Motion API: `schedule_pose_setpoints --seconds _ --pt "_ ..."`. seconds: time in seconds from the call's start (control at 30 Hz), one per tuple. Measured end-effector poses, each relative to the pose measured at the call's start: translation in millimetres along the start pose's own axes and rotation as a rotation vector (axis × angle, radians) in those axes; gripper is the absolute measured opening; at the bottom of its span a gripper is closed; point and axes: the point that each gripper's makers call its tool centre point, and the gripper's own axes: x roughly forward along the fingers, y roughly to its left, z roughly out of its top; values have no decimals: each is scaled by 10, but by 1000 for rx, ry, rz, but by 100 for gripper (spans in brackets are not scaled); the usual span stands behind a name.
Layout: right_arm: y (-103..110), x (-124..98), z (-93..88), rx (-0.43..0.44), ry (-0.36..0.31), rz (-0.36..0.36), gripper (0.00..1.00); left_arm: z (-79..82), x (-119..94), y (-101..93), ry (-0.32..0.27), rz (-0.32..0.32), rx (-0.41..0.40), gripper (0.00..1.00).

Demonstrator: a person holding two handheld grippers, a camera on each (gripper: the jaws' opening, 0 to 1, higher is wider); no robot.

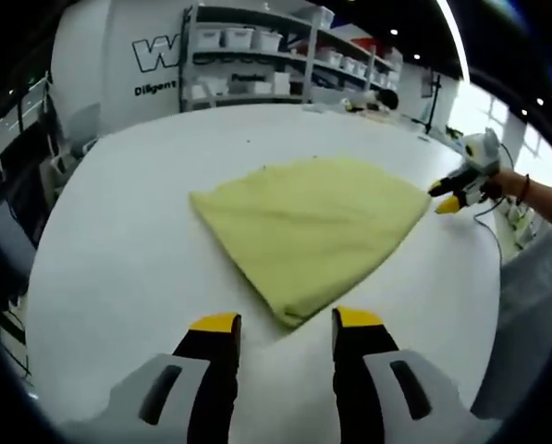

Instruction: Fold the garment on the visible template until the final outline fits inside the template.

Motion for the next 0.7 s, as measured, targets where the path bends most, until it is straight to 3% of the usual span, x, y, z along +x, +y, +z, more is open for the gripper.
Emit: schedule_pose_setpoints --seconds 0.23,0.4,0.47,0.7 --pt "-8 42 -27 -10 -3 -12 16 -67 83 -19 3 -13 -19 24" --pt "-44 43 -39 -15 -3 -27 6 -76 73 -9 -7 -8 -14 6" --pt "-72 33 -33 -12 -8 -37 1 -72 73 -22 -8 -14 -13 5" --pt "-69 7 -21 2 -9 -18 0 -84 68 5 6 -31 76 2"
